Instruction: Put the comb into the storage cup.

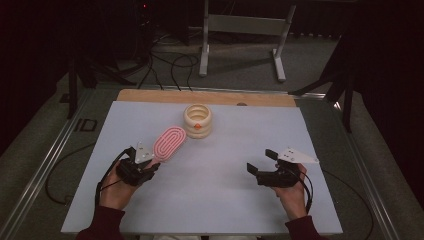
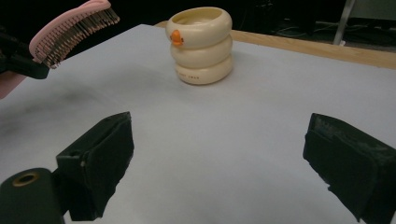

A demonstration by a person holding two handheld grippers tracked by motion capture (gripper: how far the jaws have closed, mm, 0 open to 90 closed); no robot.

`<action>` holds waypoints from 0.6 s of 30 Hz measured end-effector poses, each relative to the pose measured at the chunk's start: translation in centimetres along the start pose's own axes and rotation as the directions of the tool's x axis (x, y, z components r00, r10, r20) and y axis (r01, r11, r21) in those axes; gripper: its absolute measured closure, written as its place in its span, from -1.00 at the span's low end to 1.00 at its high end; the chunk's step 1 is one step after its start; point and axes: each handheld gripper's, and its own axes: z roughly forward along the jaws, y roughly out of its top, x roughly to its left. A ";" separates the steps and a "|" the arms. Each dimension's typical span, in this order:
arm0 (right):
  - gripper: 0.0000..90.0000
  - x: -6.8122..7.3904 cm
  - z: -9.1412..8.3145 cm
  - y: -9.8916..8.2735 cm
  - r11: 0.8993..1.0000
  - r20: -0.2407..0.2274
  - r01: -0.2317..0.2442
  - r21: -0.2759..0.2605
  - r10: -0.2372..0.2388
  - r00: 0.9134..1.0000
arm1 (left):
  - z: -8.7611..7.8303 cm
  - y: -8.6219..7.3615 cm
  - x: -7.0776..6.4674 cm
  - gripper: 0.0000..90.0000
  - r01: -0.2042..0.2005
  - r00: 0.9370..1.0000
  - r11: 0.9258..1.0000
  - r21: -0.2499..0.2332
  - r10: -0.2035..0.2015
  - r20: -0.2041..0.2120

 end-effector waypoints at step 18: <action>-0.81 1.2 1.3 1.9 1.000 -0.024 0.005 -0.008 -0.005 1.000 | 0.1 0.2 -0.4 0.56 -0.019 1.000 0.999 -0.031 0.018 -0.003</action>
